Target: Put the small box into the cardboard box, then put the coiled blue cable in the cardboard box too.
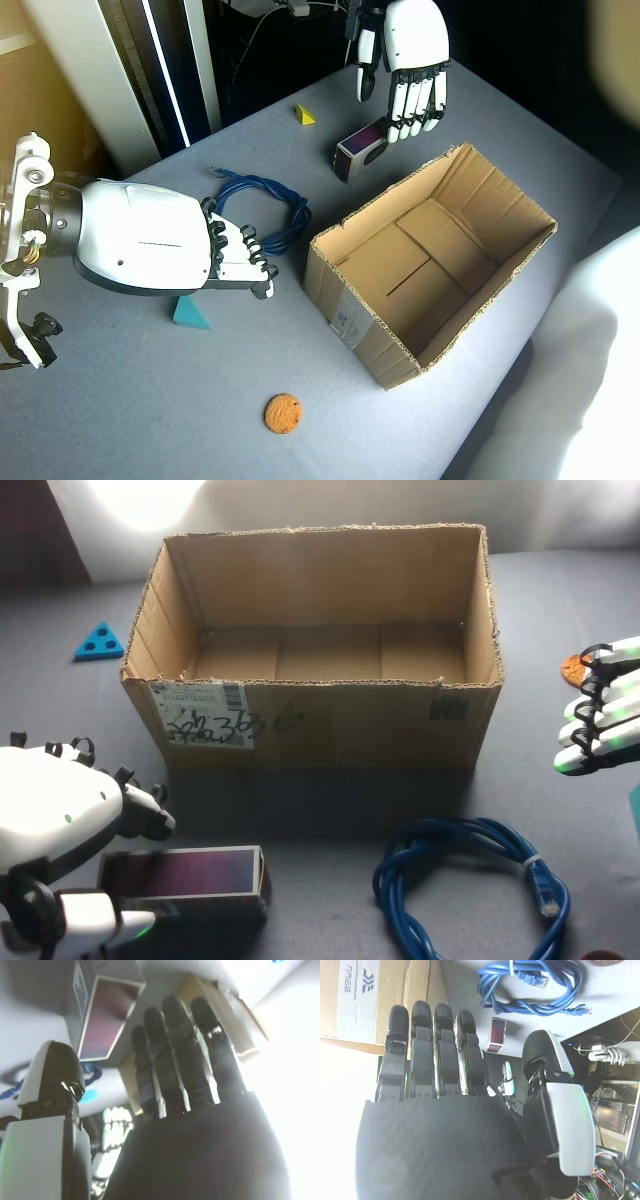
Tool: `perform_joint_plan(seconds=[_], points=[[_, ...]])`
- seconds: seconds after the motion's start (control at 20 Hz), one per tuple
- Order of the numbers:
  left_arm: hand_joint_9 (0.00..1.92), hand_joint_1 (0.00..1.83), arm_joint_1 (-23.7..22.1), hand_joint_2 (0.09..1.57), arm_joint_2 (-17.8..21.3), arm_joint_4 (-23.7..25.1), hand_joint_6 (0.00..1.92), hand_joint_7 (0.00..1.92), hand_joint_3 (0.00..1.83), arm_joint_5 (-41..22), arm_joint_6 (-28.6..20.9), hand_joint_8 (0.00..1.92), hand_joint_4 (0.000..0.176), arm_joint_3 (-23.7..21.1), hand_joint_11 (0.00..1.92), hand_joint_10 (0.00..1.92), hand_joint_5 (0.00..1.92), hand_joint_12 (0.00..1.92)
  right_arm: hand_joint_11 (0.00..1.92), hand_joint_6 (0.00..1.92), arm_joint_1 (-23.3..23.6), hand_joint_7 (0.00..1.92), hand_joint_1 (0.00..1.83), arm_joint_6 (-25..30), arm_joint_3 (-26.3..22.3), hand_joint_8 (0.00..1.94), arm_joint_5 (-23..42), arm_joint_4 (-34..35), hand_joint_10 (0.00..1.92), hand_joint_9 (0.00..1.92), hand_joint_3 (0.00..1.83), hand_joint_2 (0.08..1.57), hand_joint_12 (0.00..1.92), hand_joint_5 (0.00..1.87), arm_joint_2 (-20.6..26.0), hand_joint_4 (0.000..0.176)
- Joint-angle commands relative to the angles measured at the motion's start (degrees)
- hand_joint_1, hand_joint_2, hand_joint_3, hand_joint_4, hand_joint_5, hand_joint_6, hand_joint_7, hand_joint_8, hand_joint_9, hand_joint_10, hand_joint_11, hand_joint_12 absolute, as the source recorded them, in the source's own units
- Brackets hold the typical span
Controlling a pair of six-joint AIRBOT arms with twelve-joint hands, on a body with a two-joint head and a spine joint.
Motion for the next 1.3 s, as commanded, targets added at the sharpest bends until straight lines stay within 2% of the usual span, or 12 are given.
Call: perform_joint_plan(seconds=[0.0,0.15,0.25,0.55,0.75,0.8,1.0,1.05,1.25], points=[[0.61,0.73,-0.2,1.19,0.1,1.6,0.0,0.64,0.0,-3.8,-0.2,0.0,0.0,-0.1,0.17,0.01,0.56,0.86,0.0,0.01,0.7,0.41,0.3,0.1,0.0,0.0,2.1,2.9,0.01,0.39,0.0,1.28,0.91,0.41,0.7,0.0],[0.65,0.82,0.3,1.17,-0.6,1.6,0.02,0.67,0.0,-5.0,-0.3,0.01,0.0,-0.5,0.21,0.02,0.6,0.88,0.0,0.0,0.7,0.39,0.29,0.1,0.0,0.01,2.2,2.9,0.01,0.37,0.0,1.27,0.88,0.39,0.7,0.0],[0.65,0.78,0.4,1.2,-1.1,1.5,0.01,0.67,0.01,-5.6,-0.4,0.01,0.0,-0.7,0.21,0.02,0.6,0.89,0.0,0.0,0.7,0.41,0.3,0.1,0.0,0.0,2.2,2.9,0.01,0.39,0.0,1.26,0.96,0.41,0.7,0.0],[0.61,0.76,0.8,1.19,-2.9,1.6,0.0,0.63,0.0,-7.1,-0.4,0.0,0.0,-1.0,0.13,0.0,0.55,0.92,0.0,0.0,0.7,0.42,0.3,0.1,0.0,0.0,2.3,2.9,0.01,0.4,0.0,1.27,0.96,0.41,0.7,0.0],[0.53,0.7,0.8,1.18,-3.4,1.8,0.0,0.54,0.0,-7.5,-0.4,0.0,0.0,-0.9,0.12,0.0,0.47,0.85,0.0,0.0,0.8,0.42,0.29,0.1,0.0,0.0,2.4,2.9,0.0,0.4,0.0,1.27,0.97,0.42,0.8,0.0],[0.52,0.71,0.9,1.18,-3.5,1.8,0.0,0.54,0.0,-7.6,-0.4,0.0,0.0,-0.9,0.1,0.0,0.46,0.84,0.0,0.0,0.8,0.44,0.35,0.1,0.0,0.0,2.4,2.9,0.01,0.42,0.0,1.26,0.98,0.43,0.8,0.0],[0.52,0.73,1.3,1.17,-4.1,1.8,0.0,0.53,0.0,-8.1,-0.4,0.0,0.0,-0.9,0.1,0.0,0.46,0.84,0.0,0.0,0.9,0.42,0.33,0.1,0.0,0.0,2.4,2.9,0.0,0.39,0.0,1.27,0.95,0.41,0.8,0.0],[0.49,0.66,1.3,1.19,-4.4,1.8,0.0,0.5,0.0,-8.4,-0.4,0.0,0.0,-0.9,0.07,0.0,0.44,0.83,0.0,0.01,1.0,0.45,0.4,0.1,0.0,0.01,2.5,2.9,0.01,0.43,0.0,1.24,0.99,0.45,0.8,0.0],[0.5,0.65,1.9,1.18,-5.5,1.8,0.01,0.51,0.0,-9.2,-0.6,0.01,0.0,-0.9,0.09,0.01,0.45,0.85,0.0,0.01,1.0,0.47,0.42,0.1,0.1,0.01,2.6,2.9,0.01,0.45,0.0,1.24,1.02,0.46,0.9,0.0]])
